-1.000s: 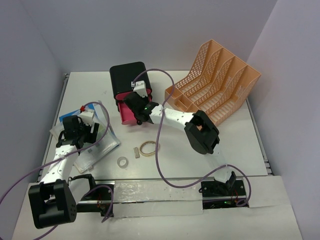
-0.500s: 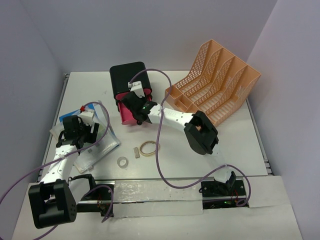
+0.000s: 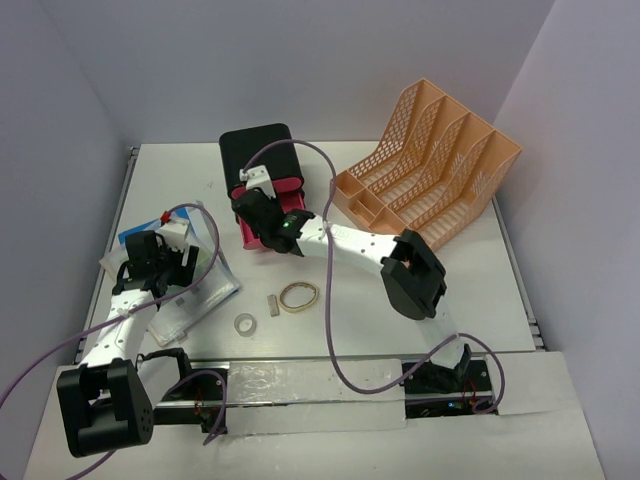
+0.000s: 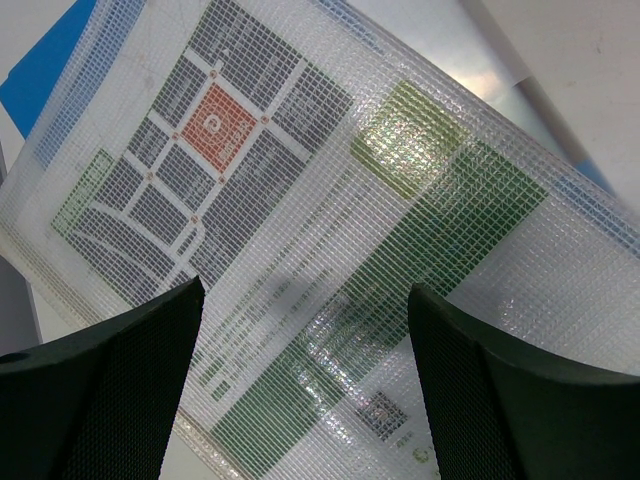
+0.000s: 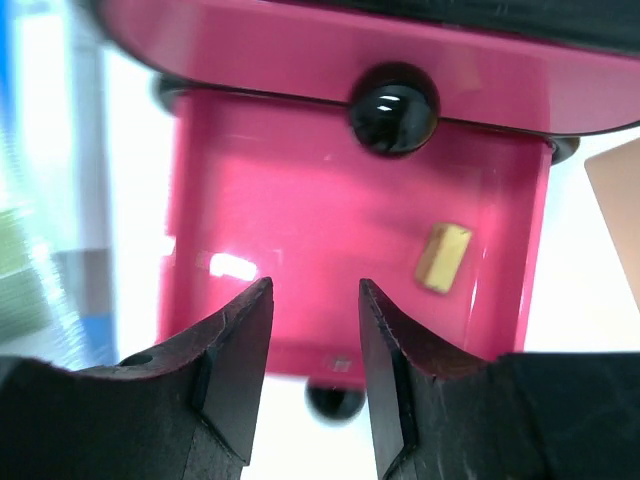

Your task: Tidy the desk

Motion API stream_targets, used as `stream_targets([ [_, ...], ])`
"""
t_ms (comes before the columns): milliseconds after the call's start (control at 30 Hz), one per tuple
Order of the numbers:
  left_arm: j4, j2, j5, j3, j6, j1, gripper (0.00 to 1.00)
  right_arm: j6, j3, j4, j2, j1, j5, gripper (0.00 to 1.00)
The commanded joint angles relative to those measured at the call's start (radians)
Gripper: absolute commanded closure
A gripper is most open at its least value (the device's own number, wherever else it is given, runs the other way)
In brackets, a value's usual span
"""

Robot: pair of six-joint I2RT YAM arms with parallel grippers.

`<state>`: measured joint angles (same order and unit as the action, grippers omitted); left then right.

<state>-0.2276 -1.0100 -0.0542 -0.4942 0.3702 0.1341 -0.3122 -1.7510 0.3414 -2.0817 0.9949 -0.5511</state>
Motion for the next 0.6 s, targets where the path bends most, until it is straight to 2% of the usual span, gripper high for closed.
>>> stream_targets([
  [0, 0.028, 0.017, -0.019, -0.003, -0.002, 0.007, 0.11, -0.019, 0.083, -0.083, 0.180, 0.026, 0.051, 0.54],
  [133, 0.028, 0.019, -0.024, -0.003, -0.002, 0.009, 0.11, -0.045, 0.255, -0.123, 0.274, 0.085, 0.069, 0.52],
  [233, 0.026, 0.021, -0.027, -0.004, -0.002, 0.009, 0.11, -0.070, 0.323, -0.108, 0.282, 0.158, 0.072, 0.50],
  [400, 0.021, 0.027, -0.033, -0.004, -0.002, 0.009, 0.11, -0.140, 0.346, -0.022, 0.229, 0.233, 0.082, 0.50],
  [567, 0.016, 0.039, -0.033, -0.003, -0.002, 0.009, 0.11, -0.258, 0.332, 0.076, 0.159, 0.248, 0.094, 0.55],
])
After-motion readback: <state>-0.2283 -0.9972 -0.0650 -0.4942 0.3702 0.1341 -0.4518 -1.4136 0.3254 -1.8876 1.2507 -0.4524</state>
